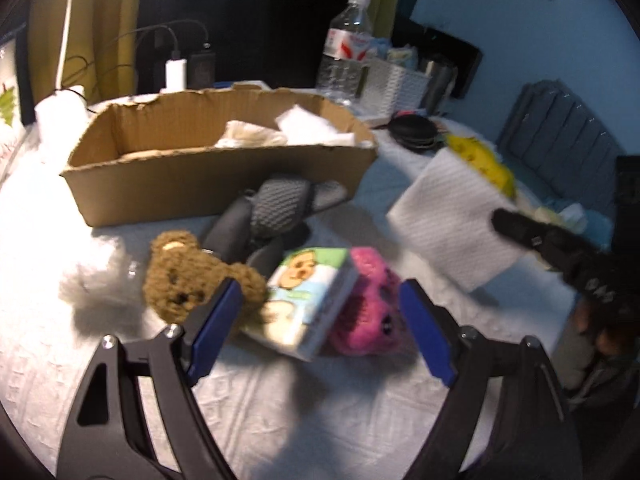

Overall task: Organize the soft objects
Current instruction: 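Grasp the cartoon tissue pack with the left tool, then place the tissue pack in the box with the left tool while the right tool drops the towel in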

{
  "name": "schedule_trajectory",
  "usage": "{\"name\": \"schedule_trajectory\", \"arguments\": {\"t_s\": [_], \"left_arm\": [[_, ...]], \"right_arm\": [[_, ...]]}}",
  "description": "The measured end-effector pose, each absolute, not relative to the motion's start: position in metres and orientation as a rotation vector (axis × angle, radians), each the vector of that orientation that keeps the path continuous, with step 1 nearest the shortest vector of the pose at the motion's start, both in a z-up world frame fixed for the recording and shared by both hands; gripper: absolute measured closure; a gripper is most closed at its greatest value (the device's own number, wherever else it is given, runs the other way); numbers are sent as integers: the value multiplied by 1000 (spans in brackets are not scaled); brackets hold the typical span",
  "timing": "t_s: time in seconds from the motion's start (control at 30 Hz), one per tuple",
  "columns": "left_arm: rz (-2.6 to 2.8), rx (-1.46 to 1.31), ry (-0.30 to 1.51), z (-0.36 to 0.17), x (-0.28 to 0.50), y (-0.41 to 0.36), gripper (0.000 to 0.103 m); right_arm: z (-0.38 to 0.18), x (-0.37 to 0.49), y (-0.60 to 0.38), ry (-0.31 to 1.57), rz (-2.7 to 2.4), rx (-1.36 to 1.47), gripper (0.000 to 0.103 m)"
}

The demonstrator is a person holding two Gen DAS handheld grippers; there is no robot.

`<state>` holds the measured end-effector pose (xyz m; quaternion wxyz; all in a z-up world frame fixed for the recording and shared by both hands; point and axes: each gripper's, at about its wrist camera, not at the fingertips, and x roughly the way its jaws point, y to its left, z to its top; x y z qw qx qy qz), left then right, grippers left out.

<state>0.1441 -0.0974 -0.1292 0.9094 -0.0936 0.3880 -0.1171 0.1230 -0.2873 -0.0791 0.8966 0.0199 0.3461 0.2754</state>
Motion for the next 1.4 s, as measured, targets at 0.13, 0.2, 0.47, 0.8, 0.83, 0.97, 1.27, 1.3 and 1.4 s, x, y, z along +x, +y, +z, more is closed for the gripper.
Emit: {"name": "schedule_trajectory", "arguments": {"t_s": [0.13, 0.2, 0.47, 0.8, 0.83, 0.97, 1.27, 1.3, 1.4], "left_arm": [[-324, -187, 739, -120, 141, -102, 21], [-336, -148, 722, -117, 145, -108, 21], [-287, -228, 868, -150, 172, -84, 47], [-382, -303, 935, -157, 167, -83, 47], [-389, -308, 938, -157, 167, -84, 48], [-396, -305, 913, -146, 162, -89, 57], [-372, -248, 802, -104, 140, -87, 57], [-363, -231, 785, -98, 138, -86, 57], [-331, -191, 747, -86, 133, -80, 57]], "right_arm": [[-82, 123, -286, 724, 576, 48, 98], [-82, 123, -287, 722, 577, 51, 98], [-84, 124, -294, 725, 556, 61, 98], [-85, 122, -291, 738, 550, 54, 98], [-84, 122, -290, 735, 550, 53, 98], [-78, 118, -290, 721, 542, 50, 98], [-68, 108, -285, 705, 525, 36, 98], [-67, 108, -284, 704, 525, 33, 98], [-64, 108, -279, 697, 528, 26, 98]]}}
